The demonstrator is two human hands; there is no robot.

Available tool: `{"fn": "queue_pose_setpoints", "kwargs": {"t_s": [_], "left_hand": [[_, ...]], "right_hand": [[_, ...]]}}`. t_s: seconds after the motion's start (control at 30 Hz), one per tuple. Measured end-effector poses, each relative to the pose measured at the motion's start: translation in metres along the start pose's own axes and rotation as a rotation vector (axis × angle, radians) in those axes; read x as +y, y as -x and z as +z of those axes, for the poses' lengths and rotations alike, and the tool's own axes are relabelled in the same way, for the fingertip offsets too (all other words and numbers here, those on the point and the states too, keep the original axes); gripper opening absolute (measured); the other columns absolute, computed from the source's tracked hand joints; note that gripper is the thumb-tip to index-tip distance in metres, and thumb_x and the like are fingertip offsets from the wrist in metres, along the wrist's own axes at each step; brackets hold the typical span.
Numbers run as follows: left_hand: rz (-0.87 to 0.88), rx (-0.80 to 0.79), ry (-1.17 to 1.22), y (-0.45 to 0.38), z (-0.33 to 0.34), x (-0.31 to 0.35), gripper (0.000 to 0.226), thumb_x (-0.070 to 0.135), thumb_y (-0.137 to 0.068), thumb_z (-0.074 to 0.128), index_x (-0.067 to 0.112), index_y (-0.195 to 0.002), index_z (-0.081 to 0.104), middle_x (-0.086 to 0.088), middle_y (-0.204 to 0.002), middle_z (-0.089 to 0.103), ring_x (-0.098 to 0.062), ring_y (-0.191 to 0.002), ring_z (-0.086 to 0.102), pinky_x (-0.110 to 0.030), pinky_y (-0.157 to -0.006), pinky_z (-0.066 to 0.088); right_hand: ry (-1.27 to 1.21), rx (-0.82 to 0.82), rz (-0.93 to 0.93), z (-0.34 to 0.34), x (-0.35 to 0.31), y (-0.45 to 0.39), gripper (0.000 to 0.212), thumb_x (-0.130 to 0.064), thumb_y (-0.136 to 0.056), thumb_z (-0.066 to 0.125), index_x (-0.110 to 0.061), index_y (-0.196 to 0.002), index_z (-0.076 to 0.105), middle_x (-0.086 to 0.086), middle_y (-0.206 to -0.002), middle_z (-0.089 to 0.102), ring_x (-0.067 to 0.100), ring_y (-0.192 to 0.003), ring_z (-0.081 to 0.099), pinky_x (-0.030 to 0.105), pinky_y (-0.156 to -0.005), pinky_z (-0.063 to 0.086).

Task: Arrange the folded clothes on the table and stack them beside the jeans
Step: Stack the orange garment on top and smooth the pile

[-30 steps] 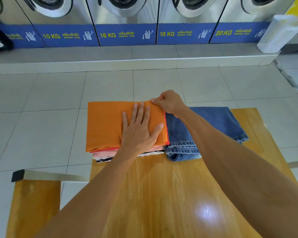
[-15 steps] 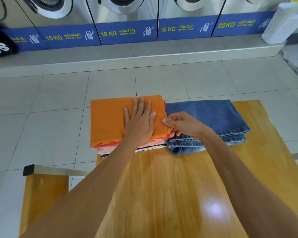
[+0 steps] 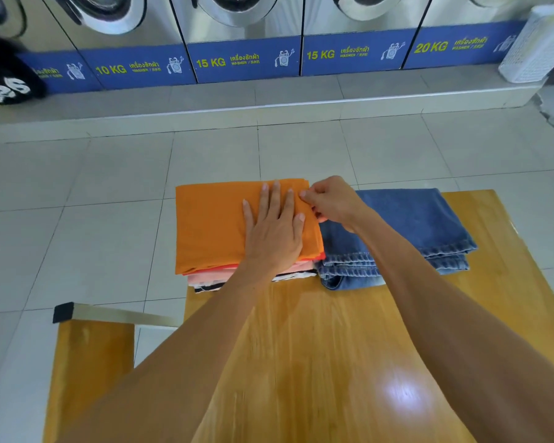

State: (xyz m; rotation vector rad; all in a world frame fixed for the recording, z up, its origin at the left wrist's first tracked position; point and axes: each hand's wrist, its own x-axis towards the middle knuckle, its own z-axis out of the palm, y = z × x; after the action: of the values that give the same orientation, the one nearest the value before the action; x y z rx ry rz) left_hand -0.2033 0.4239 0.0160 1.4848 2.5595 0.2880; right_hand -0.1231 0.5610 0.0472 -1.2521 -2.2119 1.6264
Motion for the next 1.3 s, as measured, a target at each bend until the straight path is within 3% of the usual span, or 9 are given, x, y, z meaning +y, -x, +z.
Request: {"fn": "queue_pose_setpoints", "kwargs": {"t_s": [0.23, 0.33, 0.43, 0.53, 0.63, 0.77, 0.87, 1.07, 1.3], "left_hand": [[-0.064, 0.04, -0.002, 0.01, -0.008, -0.033, 0.066, 0.056, -0.102, 0.008, 0.024, -0.159, 0.007, -0.001, -0.167, -0.007, -0.019, -0.153, -0.013, -0.054, -0.122, -0.007], [-0.167, 0.081, -0.02, 0.022, -0.013, -0.07, 0.064, 0.057, -0.102, 0.007, 0.027, -0.159, 0.009, -0.001, -0.168, -0.004, -0.02, -0.154, -0.011, -0.055, -0.121, -0.007], [-0.169, 0.108, -0.004, 0.027, -0.015, -0.08, 0.061, 0.053, -0.103, 0.009, 0.028, -0.159, 0.01, -0.001, -0.168, -0.002, -0.02, -0.154, -0.01, -0.053, -0.121, -0.008], [-0.137, 0.105, -0.014, 0.028, -0.013, -0.085, 0.059, 0.052, -0.103, 0.007, 0.031, -0.159, 0.007, 0.0, -0.167, -0.004, -0.019, -0.154, -0.011, -0.053, -0.122, -0.008], [-0.256, 0.061, 0.048, 0.033, -0.014, -0.114, 0.058, 0.054, -0.103, 0.007, 0.036, -0.158, 0.001, 0.001, -0.167, -0.006, -0.02, -0.154, -0.01, -0.056, -0.12, -0.008], [-0.514, 0.122, 0.241, 0.032, -0.028, -0.149, 0.059, 0.048, -0.104, 0.013, 0.02, -0.154, 0.026, -0.011, -0.161, 0.026, -0.03, -0.152, 0.016, -0.059, -0.118, 0.009], [-0.644, 0.353, 0.562, 0.021, -0.045, -0.146, 0.051, 0.046, -0.105, 0.024, 0.01, -0.113, 0.06, -0.007, -0.106, 0.064, -0.028, -0.109, 0.061, -0.04, -0.087, 0.045], [-0.816, 0.214, 0.758, -0.022, -0.059, -0.146, 0.041, 0.05, -0.096, 0.052, 0.017, -0.073, 0.061, 0.003, -0.078, 0.06, -0.022, -0.085, 0.059, -0.033, -0.074, 0.043], [-1.015, 0.104, 1.079, -0.035, -0.055, -0.169, 0.04, 0.034, -0.088, 0.068, 0.005, -0.116, 0.061, -0.009, -0.097, 0.063, -0.024, -0.091, 0.063, -0.037, -0.083, 0.056]], "right_hand": [[-0.021, -0.012, 0.064, -0.011, 0.01, 0.006, 0.029, -0.022, -0.101, 0.058, -0.003, -0.081, 0.068, 0.006, -0.07, 0.069, 0.011, -0.057, 0.064, 0.024, -0.054, 0.047], [0.234, 0.318, 0.009, -0.003, 0.004, 0.005, 0.018, -0.018, -0.096, 0.058, -0.003, -0.091, 0.067, 0.01, -0.086, 0.072, 0.023, -0.075, 0.068, 0.027, -0.057, 0.048], [0.421, 0.583, -0.279, 0.037, -0.019, 0.016, 0.024, -0.019, -0.098, 0.05, -0.012, -0.118, 0.063, 0.01, -0.118, 0.065, 0.029, -0.106, 0.062, 0.043, -0.084, 0.052], [0.693, 0.369, -0.541, 0.087, -0.023, 0.024, 0.045, -0.035, -0.104, 0.032, -0.022, -0.143, 0.05, 0.005, -0.152, 0.047, 0.027, -0.142, 0.04, 0.048, -0.111, 0.035], [0.949, 0.143, -0.487, 0.089, -0.001, 0.019, 0.057, -0.047, -0.105, 0.014, -0.03, -0.158, 0.024, 0.0, -0.167, 0.021, 0.022, -0.154, 0.016, 0.05, -0.123, 0.013], [0.911, 0.23, -0.329, 0.074, -0.001, 0.013, 0.059, -0.047, -0.106, 0.013, -0.022, -0.159, 0.021, 0.002, -0.167, 0.017, 0.023, -0.155, 0.007, 0.055, -0.123, 0.004], [0.876, 0.293, -0.358, 0.084, -0.014, 0.017, 0.062, -0.051, -0.105, 0.014, -0.021, -0.158, 0.023, 0.004, -0.167, 0.016, 0.026, -0.156, 0.006, 0.055, -0.124, 0.005], [0.944, 0.248, -0.362, 0.101, 0.0, 0.022, 0.072, -0.07, -0.097, 0.008, -0.035, -0.159, 0.014, 0.0, -0.168, 0.015, 0.024, -0.155, 0.008, 0.053, -0.124, 0.001], [0.926, 0.239, -0.373, 0.097, 0.001, 0.014, 0.075, -0.076, -0.094, 0.006, -0.038, -0.158, 0.015, -0.002, -0.167, 0.019, 0.024, -0.155, 0.011, 0.053, -0.124, 0.004]]}}
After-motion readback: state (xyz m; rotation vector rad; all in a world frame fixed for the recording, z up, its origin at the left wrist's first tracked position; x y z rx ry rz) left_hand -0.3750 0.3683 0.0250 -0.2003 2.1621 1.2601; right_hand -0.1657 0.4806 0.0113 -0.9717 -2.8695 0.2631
